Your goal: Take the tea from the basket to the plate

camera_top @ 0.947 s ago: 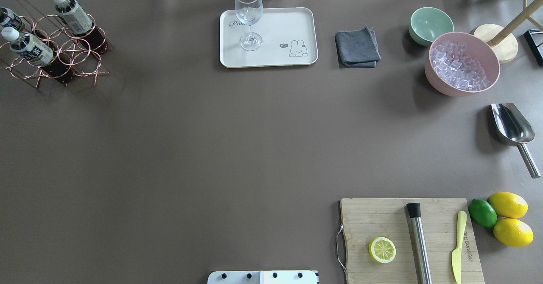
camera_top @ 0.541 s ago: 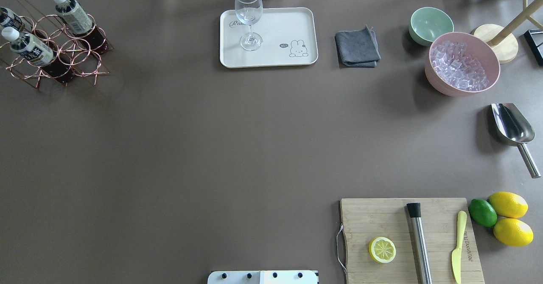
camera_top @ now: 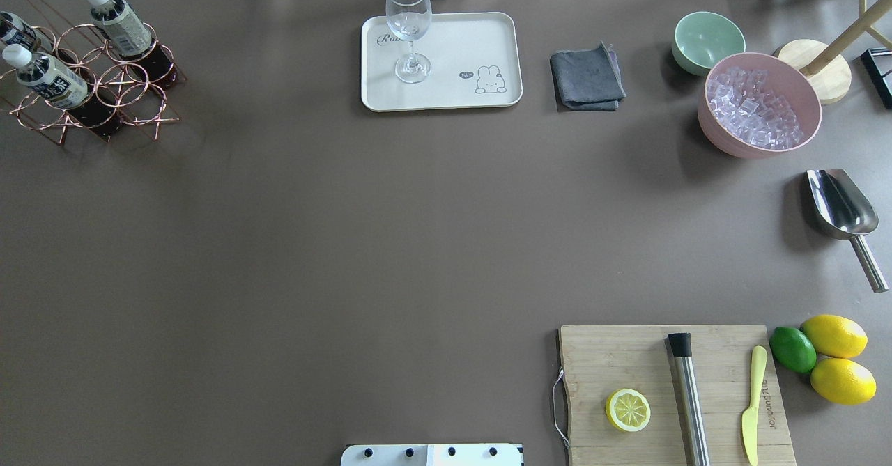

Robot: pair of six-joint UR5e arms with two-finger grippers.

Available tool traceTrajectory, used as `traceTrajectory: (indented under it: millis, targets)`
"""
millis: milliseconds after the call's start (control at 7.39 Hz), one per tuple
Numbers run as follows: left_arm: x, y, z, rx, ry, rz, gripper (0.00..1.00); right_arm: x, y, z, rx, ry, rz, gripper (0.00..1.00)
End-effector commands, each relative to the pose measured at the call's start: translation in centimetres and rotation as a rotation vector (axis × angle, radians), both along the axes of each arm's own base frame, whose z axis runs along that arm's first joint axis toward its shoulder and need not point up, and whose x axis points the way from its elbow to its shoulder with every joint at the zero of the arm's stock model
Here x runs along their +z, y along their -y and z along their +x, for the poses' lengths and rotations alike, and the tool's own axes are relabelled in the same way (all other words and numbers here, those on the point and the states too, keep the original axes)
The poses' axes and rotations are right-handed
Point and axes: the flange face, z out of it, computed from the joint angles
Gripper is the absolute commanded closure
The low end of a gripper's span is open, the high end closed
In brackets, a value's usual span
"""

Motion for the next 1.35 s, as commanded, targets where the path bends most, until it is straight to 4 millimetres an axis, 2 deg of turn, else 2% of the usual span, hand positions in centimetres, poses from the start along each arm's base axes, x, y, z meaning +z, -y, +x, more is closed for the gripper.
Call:
traceTrajectory:
  millis: [0, 135, 271, 541, 676, 812, 1082, 1217]
  targets:
    - [-0.1, 0.0, 0.7, -0.009, -0.008, -0.020, 0.46, 0.0, 0.0, 0.0, -0.001, 0.000, 0.001, 0.00]
    - [0.1, -0.1, 0.7, -0.008, -0.007, -0.022, 0.78, 0.0, 0.0, 0.0, -0.001, 0.000, 0.001, 0.00]
    - [0.3, -0.2, 0.6, -0.007, -0.006, -0.023, 1.00, 0.0, 0.0, 0.0, -0.001, 0.000, 0.001, 0.00]
    - [-0.9, -0.4, 0.3, -0.013, -0.008, -0.003, 1.00, 0.1, 0.0, 0.0, -0.001, 0.000, 0.000, 0.00]
    - [-2.5, -1.0, -0.1, -0.019, -0.012, 0.025, 1.00, 0.2, -0.1, 0.0, -0.001, -0.002, -0.003, 0.00]
    - [-4.7, -2.4, -0.5, -0.026, -0.016, 0.045, 1.00, 0.3, -0.1, 0.0, -0.001, -0.002, -0.005, 0.00]
    - [-10.6, -8.4, -0.6, -0.078, -0.022, 0.057, 1.00, 0.3, -0.1, 0.0, -0.001, -0.002, -0.005, 0.00]
    - [-13.3, -10.5, 1.2, -0.076, -0.036, 0.009, 1.00, 0.3, -0.2, 0.0, 0.001, -0.002, -0.005, 0.00]
